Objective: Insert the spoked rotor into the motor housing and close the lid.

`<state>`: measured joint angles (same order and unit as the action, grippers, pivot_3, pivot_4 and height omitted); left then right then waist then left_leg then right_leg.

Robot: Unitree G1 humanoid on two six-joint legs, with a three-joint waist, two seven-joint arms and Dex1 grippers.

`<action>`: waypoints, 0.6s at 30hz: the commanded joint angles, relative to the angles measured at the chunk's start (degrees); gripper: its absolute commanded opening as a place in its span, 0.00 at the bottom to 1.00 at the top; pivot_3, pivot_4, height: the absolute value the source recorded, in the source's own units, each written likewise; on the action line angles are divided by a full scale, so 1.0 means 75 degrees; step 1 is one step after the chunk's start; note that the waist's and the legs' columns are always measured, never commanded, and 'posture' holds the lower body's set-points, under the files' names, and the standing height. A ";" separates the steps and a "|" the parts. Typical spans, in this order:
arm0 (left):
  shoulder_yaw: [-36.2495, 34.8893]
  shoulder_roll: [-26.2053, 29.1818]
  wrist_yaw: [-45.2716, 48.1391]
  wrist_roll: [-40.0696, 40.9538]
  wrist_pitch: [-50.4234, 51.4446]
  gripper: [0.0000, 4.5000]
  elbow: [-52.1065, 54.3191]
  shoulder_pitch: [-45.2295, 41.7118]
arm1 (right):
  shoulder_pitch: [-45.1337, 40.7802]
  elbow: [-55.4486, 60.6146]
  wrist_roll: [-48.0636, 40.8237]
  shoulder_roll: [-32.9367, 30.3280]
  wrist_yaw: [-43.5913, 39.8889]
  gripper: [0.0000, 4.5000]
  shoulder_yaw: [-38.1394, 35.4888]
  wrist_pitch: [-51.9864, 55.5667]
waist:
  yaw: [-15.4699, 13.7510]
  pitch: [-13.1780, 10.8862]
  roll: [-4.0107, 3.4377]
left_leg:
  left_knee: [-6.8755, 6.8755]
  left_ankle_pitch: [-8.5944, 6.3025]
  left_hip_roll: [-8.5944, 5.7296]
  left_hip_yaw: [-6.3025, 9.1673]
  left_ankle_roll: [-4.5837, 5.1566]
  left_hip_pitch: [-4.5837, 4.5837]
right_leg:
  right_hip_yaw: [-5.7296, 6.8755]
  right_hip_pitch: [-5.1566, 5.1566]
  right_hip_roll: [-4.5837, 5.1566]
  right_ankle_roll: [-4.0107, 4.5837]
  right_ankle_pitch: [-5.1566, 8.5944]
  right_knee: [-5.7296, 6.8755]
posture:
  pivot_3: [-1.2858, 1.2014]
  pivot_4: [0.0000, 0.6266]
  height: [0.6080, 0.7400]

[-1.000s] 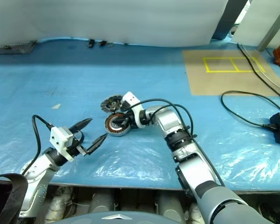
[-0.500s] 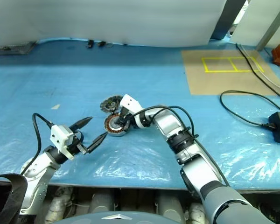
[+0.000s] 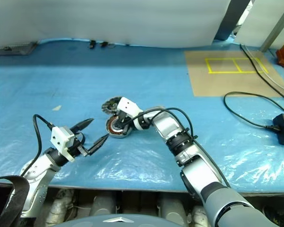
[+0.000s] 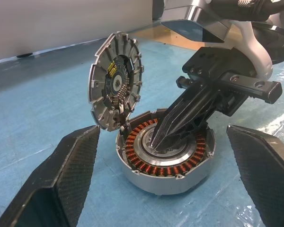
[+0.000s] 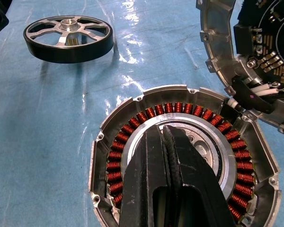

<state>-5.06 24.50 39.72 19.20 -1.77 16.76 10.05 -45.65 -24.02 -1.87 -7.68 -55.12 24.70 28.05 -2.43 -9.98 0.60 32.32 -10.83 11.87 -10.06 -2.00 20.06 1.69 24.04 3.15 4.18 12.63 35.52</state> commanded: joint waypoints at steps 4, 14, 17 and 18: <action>-0.0081 0.0044 -0.0006 0.0103 -0.0003 1.00 0.0181 -0.0023 | 0.0130 0.0291 -0.0272 -0.0099 -0.0487 0.01 -0.0092 0.0185 | -0.0009 0.0000 0.0000 | -0.0002 -0.0004 0.0000 0.0000 0.0007 0.0005 | 0.0000 0.0001 0.0000 0.0001 0.0000 -0.0003 | 0.52 0.24 1.00; -0.0122 0.0046 0.0002 0.0144 -0.0011 1.00 0.0128 -0.0075 | -0.0093 0.0009 -0.0232 -0.0071 -0.0337 0.01 -0.0332 0.0043 | -0.0004 0.0000 0.0000 | -0.0003 -0.0004 0.0000 -0.0001 0.0007 0.0007 | 0.0000 0.0004 -0.0001 0.0001 0.0000 -0.0004 | 0.52 0.24 1.00; -0.0112 0.0042 -0.0004 0.0134 -0.0018 1.00 0.0124 -0.0082 | -0.0005 -0.0200 0.0189 -0.0207 -0.0236 0.01 0.0013 -0.0141 | -0.0003 0.0000 0.0000 | -0.0004 -0.0003 0.0001 -0.0001 0.0005 0.0007 | 0.0000 0.0004 -0.0001 0.0001 0.0000 -0.0004 | 0.52 0.24 1.00; -0.0108 0.0040 -0.0007 0.0132 -0.0018 1.00 0.0121 -0.0085 | 0.0020 -0.0279 0.0327 -0.0242 -0.0194 0.01 0.0122 -0.0169 | -0.0003 0.0000 0.0000 | -0.0004 -0.0003 0.0000 -0.0002 0.0005 0.0007 | 0.0000 0.0004 -0.0001 0.0001 0.0000 -0.0004 | 0.52 0.24 1.00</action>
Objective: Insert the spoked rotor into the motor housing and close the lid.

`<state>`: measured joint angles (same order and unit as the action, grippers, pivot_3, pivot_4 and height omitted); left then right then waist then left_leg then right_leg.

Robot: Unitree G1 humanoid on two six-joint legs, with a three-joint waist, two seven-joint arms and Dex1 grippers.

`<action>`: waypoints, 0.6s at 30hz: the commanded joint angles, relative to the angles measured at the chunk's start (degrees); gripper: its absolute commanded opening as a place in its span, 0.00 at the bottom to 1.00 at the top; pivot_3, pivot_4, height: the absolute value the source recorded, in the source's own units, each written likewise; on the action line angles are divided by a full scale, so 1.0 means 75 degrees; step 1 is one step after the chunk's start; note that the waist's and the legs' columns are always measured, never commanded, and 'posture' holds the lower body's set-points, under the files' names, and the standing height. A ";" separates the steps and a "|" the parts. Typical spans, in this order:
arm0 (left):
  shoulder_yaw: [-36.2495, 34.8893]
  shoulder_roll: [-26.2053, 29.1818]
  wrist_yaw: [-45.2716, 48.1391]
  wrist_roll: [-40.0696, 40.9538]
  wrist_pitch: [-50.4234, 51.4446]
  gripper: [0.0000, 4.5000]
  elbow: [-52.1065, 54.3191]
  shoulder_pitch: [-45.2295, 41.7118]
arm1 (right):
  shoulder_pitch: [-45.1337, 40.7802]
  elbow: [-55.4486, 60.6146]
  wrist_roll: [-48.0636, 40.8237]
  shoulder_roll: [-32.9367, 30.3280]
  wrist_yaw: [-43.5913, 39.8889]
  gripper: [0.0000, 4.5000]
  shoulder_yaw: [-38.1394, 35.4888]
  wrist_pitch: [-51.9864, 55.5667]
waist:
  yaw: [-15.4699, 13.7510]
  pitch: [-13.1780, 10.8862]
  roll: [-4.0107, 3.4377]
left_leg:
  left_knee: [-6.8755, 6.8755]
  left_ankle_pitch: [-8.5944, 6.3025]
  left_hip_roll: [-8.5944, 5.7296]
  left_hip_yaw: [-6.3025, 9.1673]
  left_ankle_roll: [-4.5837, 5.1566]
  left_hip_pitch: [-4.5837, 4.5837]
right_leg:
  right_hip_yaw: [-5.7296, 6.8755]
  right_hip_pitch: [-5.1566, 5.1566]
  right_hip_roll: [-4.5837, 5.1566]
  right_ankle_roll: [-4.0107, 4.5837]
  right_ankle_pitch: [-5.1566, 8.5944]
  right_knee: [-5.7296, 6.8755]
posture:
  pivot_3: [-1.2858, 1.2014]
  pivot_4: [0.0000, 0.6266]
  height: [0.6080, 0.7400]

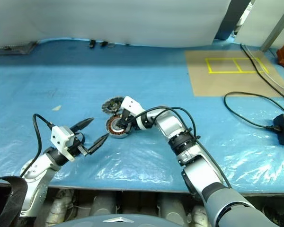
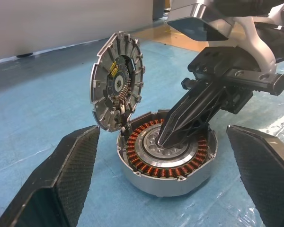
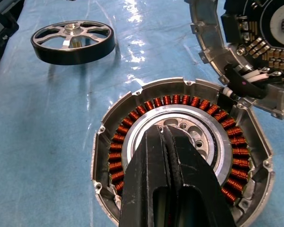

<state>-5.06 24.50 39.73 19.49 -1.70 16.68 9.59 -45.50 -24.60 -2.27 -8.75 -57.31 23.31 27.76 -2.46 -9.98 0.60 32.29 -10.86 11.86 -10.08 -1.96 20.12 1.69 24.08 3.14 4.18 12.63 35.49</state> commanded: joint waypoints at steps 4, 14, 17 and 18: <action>-0.0098 0.0058 -0.0011 0.0086 0.0004 1.00 0.0142 -0.0020 | 0.0061 -0.0173 0.0584 -0.0174 0.0028 0.01 0.0542 -0.0212 | -0.0003 0.0001 0.0000 | 0.0001 0.0000 0.0000 0.0000 0.0001 -0.0010 | 0.0000 -0.0007 0.0000 0.0000 0.0000 0.0003 | 0.52 0.24 1.00; -0.0602 0.0599 0.0104 0.0971 0.1137 1.00 0.1064 0.0315 | 0.0022 0.0703 -0.0338 -0.0188 -0.0595 0.01 -0.0231 -0.0709 | -0.0001 -0.0002 0.0004 | 0.0002 -0.0007 0.0001 -0.0001 0.0011 0.0009 | 0.0000 0.0007 -0.0001 0.0000 0.0000 0.0002 | 0.52 0.24 1.00; -0.0927 0.1002 0.0009 0.1587 0.1971 1.00 0.1631 0.0439 | 0.0021 0.0932 -0.0522 -0.0293 -0.0809 0.01 -0.0350 -0.0671 | 0.0000 -0.0003 0.0004 | 0.0001 -0.0006 0.0001 -0.0003 0.0011 0.0017 | 0.0000 0.0015 -0.0003 0.0001 0.0000 0.0003 | 0.52 0.24 1.00; -0.1210 0.1193 -0.0121 0.1937 0.2388 1.00 0.1838 0.0430 | 0.0008 0.1003 -0.0573 -0.0372 -0.0904 0.01 -0.0374 -0.0614 | 0.0000 -0.0003 0.0004 | 0.0002 -0.0007 0.0001 -0.0003 0.0011 0.0015 | -0.0001 0.0014 -0.0003 0.0001 0.0000 0.0005 | 0.52 0.24 1.00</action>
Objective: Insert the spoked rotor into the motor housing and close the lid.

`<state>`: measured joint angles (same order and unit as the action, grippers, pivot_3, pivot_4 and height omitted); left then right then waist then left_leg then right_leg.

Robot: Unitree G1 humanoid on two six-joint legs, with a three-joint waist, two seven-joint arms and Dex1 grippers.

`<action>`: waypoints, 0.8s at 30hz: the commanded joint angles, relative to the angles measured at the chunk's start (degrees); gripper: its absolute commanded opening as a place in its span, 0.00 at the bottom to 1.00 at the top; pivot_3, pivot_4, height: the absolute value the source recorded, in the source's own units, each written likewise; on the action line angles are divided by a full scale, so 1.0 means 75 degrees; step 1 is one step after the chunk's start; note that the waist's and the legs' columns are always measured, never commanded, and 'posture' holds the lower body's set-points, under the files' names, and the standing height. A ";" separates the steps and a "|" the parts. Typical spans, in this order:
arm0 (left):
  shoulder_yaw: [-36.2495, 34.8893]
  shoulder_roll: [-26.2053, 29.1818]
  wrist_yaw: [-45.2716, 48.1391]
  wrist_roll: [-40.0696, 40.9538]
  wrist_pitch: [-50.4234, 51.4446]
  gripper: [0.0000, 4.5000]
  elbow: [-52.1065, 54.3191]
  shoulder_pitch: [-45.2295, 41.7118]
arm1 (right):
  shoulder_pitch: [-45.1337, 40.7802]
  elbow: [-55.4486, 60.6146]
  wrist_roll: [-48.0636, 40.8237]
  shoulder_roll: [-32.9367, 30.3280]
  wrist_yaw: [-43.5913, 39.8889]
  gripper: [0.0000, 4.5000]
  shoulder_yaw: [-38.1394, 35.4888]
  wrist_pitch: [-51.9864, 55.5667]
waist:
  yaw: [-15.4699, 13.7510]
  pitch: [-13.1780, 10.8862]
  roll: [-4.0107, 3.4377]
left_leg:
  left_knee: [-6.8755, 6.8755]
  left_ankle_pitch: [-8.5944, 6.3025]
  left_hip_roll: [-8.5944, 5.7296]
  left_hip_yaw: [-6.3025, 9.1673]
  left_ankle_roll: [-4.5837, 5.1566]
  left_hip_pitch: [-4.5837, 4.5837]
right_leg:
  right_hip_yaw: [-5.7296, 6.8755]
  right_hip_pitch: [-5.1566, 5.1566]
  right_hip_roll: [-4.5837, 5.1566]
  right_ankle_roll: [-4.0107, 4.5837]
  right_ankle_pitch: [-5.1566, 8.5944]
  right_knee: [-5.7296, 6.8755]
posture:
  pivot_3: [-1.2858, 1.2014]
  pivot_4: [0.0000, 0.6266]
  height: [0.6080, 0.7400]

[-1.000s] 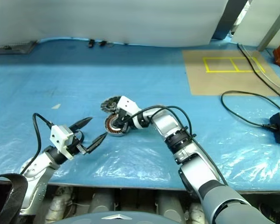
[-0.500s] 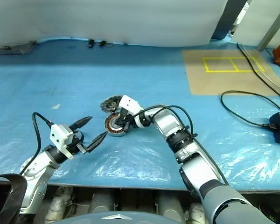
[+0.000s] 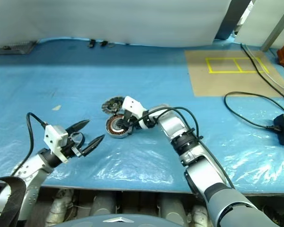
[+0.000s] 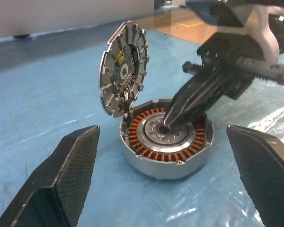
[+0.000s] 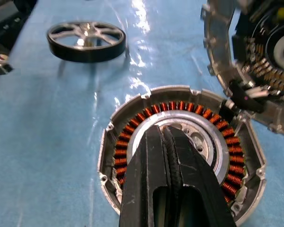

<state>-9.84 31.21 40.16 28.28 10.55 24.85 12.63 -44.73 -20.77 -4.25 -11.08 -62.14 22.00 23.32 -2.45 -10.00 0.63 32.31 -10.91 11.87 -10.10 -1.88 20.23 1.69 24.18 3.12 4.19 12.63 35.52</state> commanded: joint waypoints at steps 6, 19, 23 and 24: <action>-0.1672 0.1453 -0.0664 0.2148 0.2868 1.00 0.1377 -0.0106 | -0.0007 0.0817 -0.0451 -0.0466 -0.0678 0.01 -0.0206 0.0110 | 0.0001 -0.0001 0.0001 | 0.0008 0.0000 -0.0001 -0.0004 0.0000 -0.0004 | -0.0001 0.0000 -0.0003 0.0000 0.0000 0.0010 | 0.52 0.24 1.00; -0.2041 0.3577 0.0152 0.1305 0.3975 0.41 0.0566 -0.0232 | 0.0286 0.1421 -0.0856 -0.0248 -0.0522 0.00 -0.0228 0.0656 | 0.0011 -0.0004 0.0007 | 0.0005 0.0000 -0.0003 -0.0001 0.0000 0.0001 | -0.0002 0.0002 -0.0010 -0.0002 0.0002 -0.0004 | 0.52 0.24 1.00; -0.1846 0.3983 0.0784 0.0901 0.3931 0.41 -0.0280 -0.0255 | 0.0318 0.1579 -0.0927 -0.0086 -0.0525 0.00 -0.0103 0.0786 | 0.0004 -0.0003 0.0008 | 0.0004 0.0000 -0.0002 -0.0001 -0.0001 0.0000 | -0.0002 0.0002 -0.0009 -0.0002 0.0002 -0.0004 | 0.52 0.24 1.00; -0.1855 0.4031 0.0919 0.0838 0.3953 0.41 -0.0463 -0.0201 | 0.0354 0.1682 -0.0943 -0.0042 -0.0519 0.00 -0.0053 0.0827 | 0.0003 -0.0003 0.0008 | 0.0004 0.0001 -0.0002 0.0000 -0.0002 0.0001 | -0.0002 0.0002 -0.0008 -0.0001 0.0002 -0.0005 | 0.52 0.24 1.00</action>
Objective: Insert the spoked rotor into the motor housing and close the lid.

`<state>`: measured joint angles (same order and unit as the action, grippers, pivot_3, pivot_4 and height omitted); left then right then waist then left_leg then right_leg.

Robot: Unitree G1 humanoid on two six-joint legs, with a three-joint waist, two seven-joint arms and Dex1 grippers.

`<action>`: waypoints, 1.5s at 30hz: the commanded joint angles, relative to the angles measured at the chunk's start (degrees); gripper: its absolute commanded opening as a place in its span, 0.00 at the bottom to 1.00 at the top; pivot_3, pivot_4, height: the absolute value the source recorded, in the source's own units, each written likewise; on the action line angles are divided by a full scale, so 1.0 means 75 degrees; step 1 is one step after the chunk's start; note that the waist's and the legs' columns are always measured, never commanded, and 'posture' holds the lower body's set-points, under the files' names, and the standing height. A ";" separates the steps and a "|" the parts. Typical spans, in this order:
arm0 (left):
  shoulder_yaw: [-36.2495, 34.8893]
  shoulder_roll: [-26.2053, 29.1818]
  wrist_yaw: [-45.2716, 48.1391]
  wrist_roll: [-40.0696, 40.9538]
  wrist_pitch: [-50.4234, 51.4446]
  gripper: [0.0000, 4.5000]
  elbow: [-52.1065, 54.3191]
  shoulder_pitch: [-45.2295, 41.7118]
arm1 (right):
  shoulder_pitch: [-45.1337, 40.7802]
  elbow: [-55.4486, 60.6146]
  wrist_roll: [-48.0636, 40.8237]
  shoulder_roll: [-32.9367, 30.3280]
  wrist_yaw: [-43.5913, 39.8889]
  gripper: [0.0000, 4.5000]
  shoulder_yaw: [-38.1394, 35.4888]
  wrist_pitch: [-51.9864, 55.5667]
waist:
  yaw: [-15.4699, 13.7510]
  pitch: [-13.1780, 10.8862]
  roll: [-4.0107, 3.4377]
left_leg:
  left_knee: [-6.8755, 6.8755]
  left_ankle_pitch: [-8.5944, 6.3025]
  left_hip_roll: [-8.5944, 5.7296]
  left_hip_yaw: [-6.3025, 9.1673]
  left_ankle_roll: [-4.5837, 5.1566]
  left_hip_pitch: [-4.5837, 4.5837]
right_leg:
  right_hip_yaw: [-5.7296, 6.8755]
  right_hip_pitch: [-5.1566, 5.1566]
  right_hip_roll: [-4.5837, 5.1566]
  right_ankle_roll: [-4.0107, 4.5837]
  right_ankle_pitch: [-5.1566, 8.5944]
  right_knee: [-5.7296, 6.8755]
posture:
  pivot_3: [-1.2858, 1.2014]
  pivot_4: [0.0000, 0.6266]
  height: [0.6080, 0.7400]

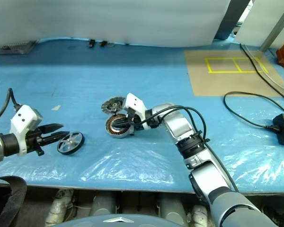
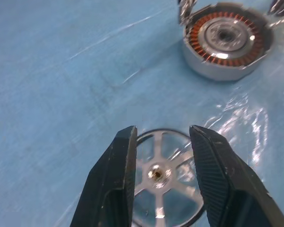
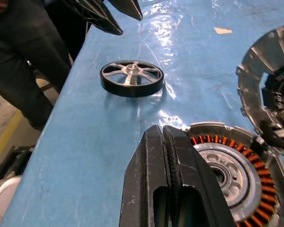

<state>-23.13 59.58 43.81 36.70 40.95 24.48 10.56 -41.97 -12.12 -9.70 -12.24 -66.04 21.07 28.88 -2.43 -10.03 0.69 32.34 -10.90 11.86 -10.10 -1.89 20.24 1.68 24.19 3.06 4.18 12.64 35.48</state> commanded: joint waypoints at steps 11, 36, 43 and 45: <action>0.0325 0.0237 0.1102 -0.0448 0.0077 0.41 -0.1042 -0.0339 | 0.0143 0.0908 -0.0385 0.0400 0.0365 0.00 0.0094 0.0356 | -0.0013 0.0000 0.0006 | -0.0011 0.0015 0.0001 0.0003 -0.0026 0.0000 | 0.0000 0.0000 0.0003 0.0000 0.0000 -0.0008 | 0.52 0.24 1.00; 0.1748 0.0083 0.1058 -0.0906 0.1241 0.41 -0.1567 -0.1929 | 0.0113 0.0937 -0.0351 0.0456 0.0639 0.00 0.0206 0.0245 | -0.0011 0.0001 0.0007 | -0.0010 0.0017 -0.0004 0.0005 -0.0032 -0.0001 | -0.0001 -0.0001 0.0001 0.0002 -0.0001 -0.0003 | 0.52 0.24 1.00; 0.1743 0.0113 0.1131 -0.0783 0.1478 0.53 -0.1418 -0.1832 | 0.0139 0.0898 -0.0361 0.0473 0.0649 0.00 0.0240 0.0242 | -0.0011 0.0001 0.0007 | -0.0009 0.0017 -0.0005 0.0005 -0.0032 0.0000 | 0.0000 -0.0001 0.0001 0.0002 -0.0001 -0.0003 | 0.52 0.24 1.00; 0.1767 0.0128 0.1161 -0.0792 0.1532 0.53 -0.1390 -0.1797 | 0.0143 0.0885 -0.0352 0.0478 0.0652 0.00 0.0247 0.0227 | -0.0010 0.0001 0.0007 | -0.0009 0.0017 -0.0005 0.0005 -0.0032 -0.0001 | -0.0001 -0.0001 0.0002 0.0002 -0.0001 -0.0003 | 0.52 0.24 1.00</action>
<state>-9.32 59.62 52.05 30.52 51.97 12.60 -3.08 -40.61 -7.67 -11.46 -9.13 -61.11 22.76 31.63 -2.50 -10.02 0.74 32.27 -10.77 11.82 -10.07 -2.13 20.24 1.67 24.18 3.07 4.19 12.63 35.46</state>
